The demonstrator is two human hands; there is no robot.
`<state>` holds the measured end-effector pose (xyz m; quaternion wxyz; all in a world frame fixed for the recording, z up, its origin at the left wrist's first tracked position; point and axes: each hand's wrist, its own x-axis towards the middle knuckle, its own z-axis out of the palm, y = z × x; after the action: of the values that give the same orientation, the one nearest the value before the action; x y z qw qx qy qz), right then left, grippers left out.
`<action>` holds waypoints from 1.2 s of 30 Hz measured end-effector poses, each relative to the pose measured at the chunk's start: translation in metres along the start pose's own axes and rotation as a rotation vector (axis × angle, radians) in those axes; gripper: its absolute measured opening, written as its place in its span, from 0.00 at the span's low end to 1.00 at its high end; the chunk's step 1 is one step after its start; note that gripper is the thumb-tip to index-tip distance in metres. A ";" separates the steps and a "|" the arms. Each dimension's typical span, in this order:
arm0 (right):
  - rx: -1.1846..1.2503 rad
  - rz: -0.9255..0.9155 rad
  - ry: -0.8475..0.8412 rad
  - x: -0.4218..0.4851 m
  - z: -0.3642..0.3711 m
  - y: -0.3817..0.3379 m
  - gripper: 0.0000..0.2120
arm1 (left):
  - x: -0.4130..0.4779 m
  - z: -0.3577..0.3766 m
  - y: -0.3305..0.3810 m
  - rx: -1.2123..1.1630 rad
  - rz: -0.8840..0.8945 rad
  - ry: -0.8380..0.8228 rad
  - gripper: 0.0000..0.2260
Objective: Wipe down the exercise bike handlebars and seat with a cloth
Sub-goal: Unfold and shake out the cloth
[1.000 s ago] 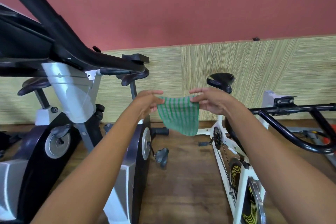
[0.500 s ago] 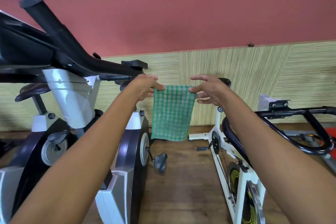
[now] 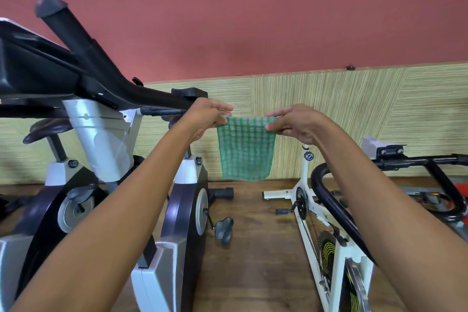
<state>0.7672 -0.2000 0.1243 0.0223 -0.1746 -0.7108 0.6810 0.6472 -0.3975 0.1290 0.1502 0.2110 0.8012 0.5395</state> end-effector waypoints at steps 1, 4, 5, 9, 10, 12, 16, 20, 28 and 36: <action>-0.047 -0.021 0.032 0.002 0.000 0.001 0.16 | 0.000 -0.001 0.001 0.087 0.037 0.003 0.17; -0.234 -0.067 0.122 0.006 0.002 0.004 0.10 | -0.002 0.002 0.004 0.408 0.142 0.027 0.14; -0.274 -0.086 0.137 0.006 0.002 0.005 0.08 | -0.002 0.004 0.003 0.500 0.173 0.049 0.14; -0.308 -0.184 0.115 0.003 0.004 0.007 0.04 | 0.000 0.005 -0.005 0.720 0.259 0.114 0.12; -0.294 -0.210 0.091 0.002 0.003 0.008 0.03 | 0.002 0.001 -0.009 0.700 0.264 0.118 0.11; -0.248 -0.268 0.073 0.003 -0.001 0.011 0.01 | 0.004 -0.006 -0.014 0.517 0.251 0.085 0.10; -0.116 -0.399 0.111 0.007 -0.006 0.008 0.04 | -0.003 -0.012 -0.010 0.055 0.290 0.063 0.05; 0.010 -0.398 -0.028 0.005 -0.008 -0.006 0.07 | -0.007 -0.012 0.010 -0.232 0.372 0.075 0.06; -0.546 -0.321 -0.199 -0.009 0.015 -0.043 0.19 | -0.007 -0.006 0.030 -0.103 0.436 -0.104 0.08; -0.648 -0.147 -0.089 0.003 0.062 -0.031 0.13 | -0.033 0.060 -0.105 -0.758 -0.378 0.048 0.33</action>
<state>0.7408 -0.2595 0.1497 -0.0162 -0.0910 -0.9013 0.4232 0.6854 -0.4004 0.0093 0.2945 -0.0223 0.5738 0.7639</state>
